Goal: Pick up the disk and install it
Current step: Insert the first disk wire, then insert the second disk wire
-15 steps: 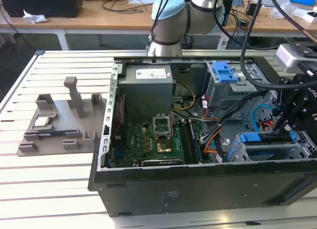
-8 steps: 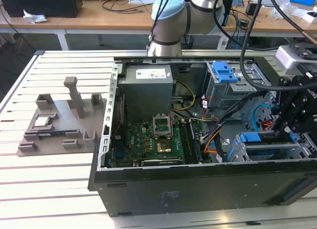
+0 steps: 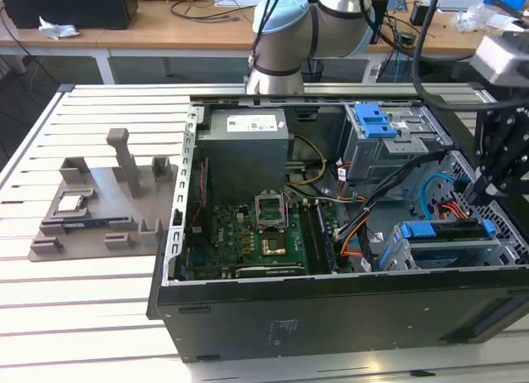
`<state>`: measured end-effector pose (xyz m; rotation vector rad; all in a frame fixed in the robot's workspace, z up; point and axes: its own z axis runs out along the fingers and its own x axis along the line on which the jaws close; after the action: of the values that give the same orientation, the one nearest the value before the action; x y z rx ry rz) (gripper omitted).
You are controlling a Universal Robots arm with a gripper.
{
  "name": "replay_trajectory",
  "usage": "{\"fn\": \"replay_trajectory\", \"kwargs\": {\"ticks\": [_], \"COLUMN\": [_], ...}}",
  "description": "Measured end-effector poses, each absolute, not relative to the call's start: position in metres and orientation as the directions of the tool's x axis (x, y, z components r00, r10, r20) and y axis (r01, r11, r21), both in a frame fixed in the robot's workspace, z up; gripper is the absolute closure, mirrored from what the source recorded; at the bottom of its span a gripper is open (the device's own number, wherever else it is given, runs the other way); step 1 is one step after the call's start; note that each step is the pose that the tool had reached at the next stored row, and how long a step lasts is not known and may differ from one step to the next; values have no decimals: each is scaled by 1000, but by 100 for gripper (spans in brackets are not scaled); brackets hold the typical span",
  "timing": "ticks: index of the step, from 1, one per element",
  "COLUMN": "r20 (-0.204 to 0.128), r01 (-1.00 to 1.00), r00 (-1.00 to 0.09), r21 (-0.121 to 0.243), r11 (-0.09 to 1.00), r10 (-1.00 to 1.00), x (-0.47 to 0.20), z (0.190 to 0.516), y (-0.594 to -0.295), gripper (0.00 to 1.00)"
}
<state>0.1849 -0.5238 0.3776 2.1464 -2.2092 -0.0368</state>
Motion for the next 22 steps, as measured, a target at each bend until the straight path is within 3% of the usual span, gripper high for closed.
{"fn": "replay_trajectory", "kwargs": {"ticks": [5, 20, 22], "r20": [27, 27, 27], "r01": [-998, -998, -998], "r00": [-28, -28, -28], "r21": [60, 60, 60], "r11": [30, 30, 30], "r10": [-999, -999, -999], "x": [185, 185, 185], "z": [403, 403, 403], "y": [-518, -518, -518], "gripper": [89, 89, 83]}}
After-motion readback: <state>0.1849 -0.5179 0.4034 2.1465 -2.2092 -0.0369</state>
